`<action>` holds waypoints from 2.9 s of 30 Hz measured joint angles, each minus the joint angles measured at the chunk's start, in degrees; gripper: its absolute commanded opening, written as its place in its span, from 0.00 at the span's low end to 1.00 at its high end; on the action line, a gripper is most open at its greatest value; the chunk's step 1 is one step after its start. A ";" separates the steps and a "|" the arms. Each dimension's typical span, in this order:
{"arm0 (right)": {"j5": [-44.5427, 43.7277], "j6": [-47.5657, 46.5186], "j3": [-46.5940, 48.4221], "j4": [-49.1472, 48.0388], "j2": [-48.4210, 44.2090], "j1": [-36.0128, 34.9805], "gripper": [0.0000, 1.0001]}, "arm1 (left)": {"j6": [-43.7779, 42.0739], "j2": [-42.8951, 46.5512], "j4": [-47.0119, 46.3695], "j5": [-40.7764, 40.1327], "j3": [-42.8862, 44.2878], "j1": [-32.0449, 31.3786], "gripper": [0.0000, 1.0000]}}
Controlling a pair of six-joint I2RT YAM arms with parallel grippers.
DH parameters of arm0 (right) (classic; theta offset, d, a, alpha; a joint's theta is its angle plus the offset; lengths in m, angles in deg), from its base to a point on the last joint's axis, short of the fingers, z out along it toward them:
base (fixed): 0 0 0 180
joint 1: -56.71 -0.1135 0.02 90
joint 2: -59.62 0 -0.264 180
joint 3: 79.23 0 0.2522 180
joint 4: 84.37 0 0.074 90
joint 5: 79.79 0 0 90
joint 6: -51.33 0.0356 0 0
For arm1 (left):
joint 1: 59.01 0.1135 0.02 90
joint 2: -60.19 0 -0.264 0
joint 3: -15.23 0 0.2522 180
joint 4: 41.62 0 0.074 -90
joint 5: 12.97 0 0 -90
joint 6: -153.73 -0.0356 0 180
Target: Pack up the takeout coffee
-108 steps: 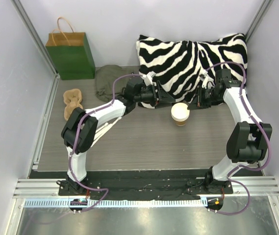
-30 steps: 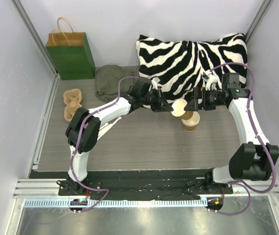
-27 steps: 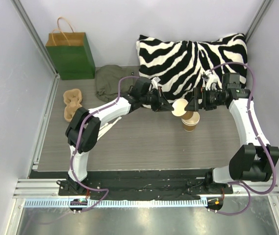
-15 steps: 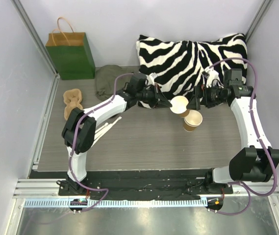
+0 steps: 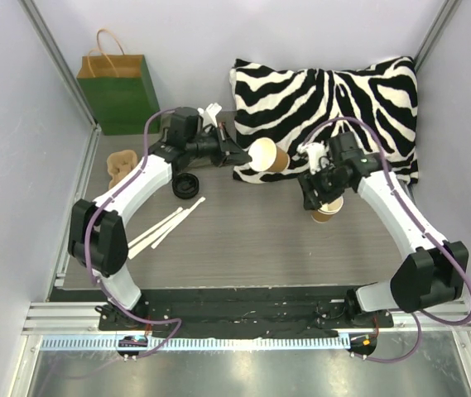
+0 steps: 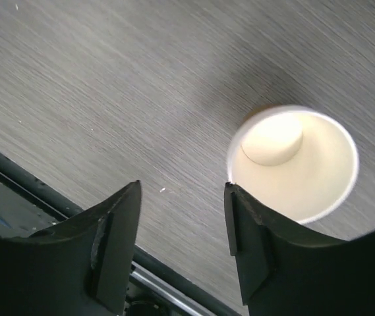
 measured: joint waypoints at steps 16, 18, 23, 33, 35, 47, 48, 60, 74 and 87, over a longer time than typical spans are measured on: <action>-21.18 1.60 -2.56 -5.46 5.79 -9.11 0.41 | -16.74 5.97 13.40 -1.95 -7.04 0.68 0.00; -21.53 1.66 -3.34 -5.75 6.34 -9.09 0.37 | -17.53 5.97 13.84 -2.38 -7.74 0.68 0.00; -21.00 1.33 -4.24 -5.64 8.17 -7.74 0.15 | -19.30 5.95 15.02 -3.19 -8.61 0.70 0.00; -19.41 -3.65 -2.08 -2.60 8.24 6.12 0.01 | -23.30 5.33 16.70 -6.03 -10.34 0.70 0.00; -19.34 -6.23 -1.86 -2.40 8.24 10.47 0.01 | -24.81 4.42 17.59 -7.15 -10.34 0.70 0.00; -19.50 -14.49 0.52 -2.27 10.08 19.67 0.29 | -34.14 -0.81 31.91 -16.50 -6.14 -1.40 0.00; -19.50 -14.91 0.52 -2.23 10.08 19.69 0.31 | -34.82 -0.81 32.76 -17.03 -5.62 -1.55 0.00; -18.32 -15.39 2.71 1.16 10.08 19.69 0.75 | -38.47 -0.81 39.26 -20.02 -4.33 -3.39 0.00; -11.39 -12.22 17.49 8.39 9.75 14.12 1.00 | -40.06 -0.81 41.44 -20.87 -4.33 -4.94 0.47; 2.62 -4.04 21.49 5.81 9.75 3.76 1.00 | -41.62 4.79 44.13 -15.30 2.78 2.25 1.00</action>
